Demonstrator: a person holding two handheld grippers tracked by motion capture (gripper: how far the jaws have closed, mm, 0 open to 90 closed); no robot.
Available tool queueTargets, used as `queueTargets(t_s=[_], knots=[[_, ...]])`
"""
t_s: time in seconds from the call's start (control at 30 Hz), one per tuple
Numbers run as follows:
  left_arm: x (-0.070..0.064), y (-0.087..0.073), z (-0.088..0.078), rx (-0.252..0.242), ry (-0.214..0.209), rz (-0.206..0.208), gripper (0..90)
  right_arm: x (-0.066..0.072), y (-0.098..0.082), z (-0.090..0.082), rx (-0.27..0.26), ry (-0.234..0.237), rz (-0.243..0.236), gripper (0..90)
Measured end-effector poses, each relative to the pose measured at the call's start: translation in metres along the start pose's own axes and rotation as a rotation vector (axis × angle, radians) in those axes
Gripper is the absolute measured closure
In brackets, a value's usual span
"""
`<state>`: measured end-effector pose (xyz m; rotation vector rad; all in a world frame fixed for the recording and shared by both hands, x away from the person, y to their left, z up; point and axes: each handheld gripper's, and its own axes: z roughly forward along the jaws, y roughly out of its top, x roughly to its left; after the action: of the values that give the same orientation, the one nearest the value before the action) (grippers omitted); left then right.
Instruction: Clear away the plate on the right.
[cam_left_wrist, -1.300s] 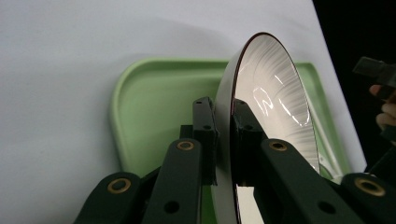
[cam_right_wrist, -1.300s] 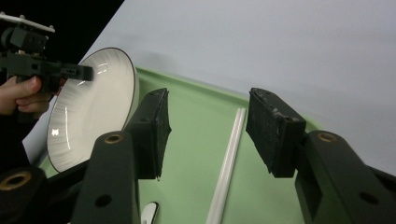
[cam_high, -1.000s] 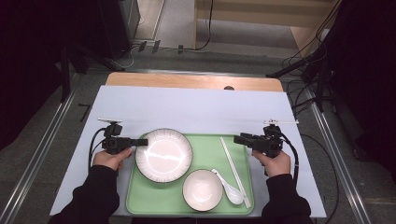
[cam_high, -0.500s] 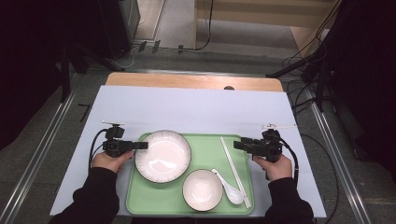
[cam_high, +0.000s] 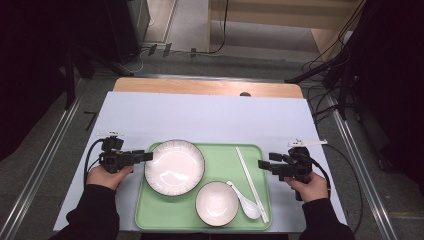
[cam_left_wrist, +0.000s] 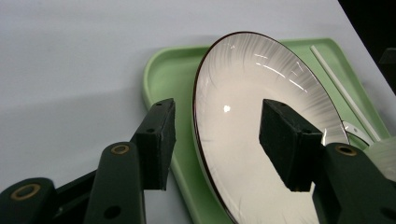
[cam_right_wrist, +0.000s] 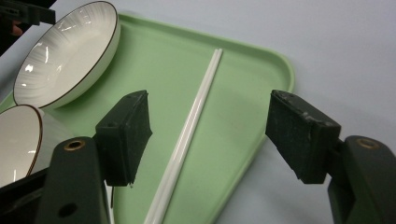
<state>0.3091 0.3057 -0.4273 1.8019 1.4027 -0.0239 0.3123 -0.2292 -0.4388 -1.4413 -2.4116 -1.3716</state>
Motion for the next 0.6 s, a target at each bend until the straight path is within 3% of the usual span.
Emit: queueTargets(t_s=[0.23,0.6], knots=[[0.000,-0.008,-0.019,-0.048,-0.009,0.020,41.1,-0.004,-0.015,-0.013,-0.005,-0.019,0.001,29.2],[0.005,-0.020,-0.033,-0.034,0.027,0.073,35.4,-0.007,-0.030,-0.026,0.013,-0.041,-0.009,28.8]])
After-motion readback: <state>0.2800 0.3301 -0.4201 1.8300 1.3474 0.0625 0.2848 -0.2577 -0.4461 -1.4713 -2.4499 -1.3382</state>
